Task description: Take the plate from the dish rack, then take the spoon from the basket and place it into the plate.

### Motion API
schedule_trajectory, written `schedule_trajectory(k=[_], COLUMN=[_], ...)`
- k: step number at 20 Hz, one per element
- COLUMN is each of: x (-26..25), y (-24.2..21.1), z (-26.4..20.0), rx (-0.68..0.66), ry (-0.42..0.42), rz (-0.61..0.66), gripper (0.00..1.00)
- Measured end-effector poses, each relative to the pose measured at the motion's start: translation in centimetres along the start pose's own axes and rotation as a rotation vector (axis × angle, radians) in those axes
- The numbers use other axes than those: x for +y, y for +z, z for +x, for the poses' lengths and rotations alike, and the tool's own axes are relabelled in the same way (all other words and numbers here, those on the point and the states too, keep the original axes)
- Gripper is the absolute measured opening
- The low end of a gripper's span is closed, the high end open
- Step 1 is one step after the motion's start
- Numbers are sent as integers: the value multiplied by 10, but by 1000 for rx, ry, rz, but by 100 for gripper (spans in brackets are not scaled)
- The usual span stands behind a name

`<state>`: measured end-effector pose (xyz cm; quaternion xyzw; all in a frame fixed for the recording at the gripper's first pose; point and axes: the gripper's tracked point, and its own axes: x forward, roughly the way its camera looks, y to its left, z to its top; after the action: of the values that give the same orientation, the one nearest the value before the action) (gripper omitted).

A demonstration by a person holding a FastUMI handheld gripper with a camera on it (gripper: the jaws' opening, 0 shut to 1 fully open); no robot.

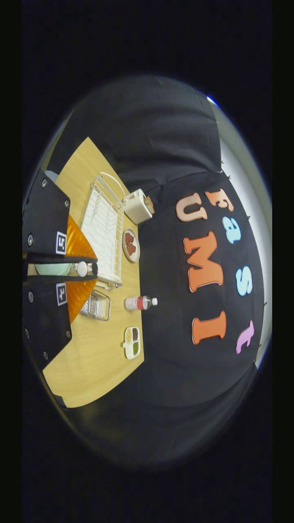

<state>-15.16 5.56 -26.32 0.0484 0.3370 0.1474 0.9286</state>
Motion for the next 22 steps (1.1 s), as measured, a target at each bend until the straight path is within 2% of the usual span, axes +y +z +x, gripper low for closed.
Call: schedule_trajectory(k=[7, 10, 15, 22], x=[44, 47, 44, 44], y=[-37, -63, -101, -121], z=[4, 12, 27, 46], rx=[94, 155, 236, 255], ry=[161, 182, 186, 189], rz=[-59, -105, -97, -85], gripper=[11, 11, 11, 12])
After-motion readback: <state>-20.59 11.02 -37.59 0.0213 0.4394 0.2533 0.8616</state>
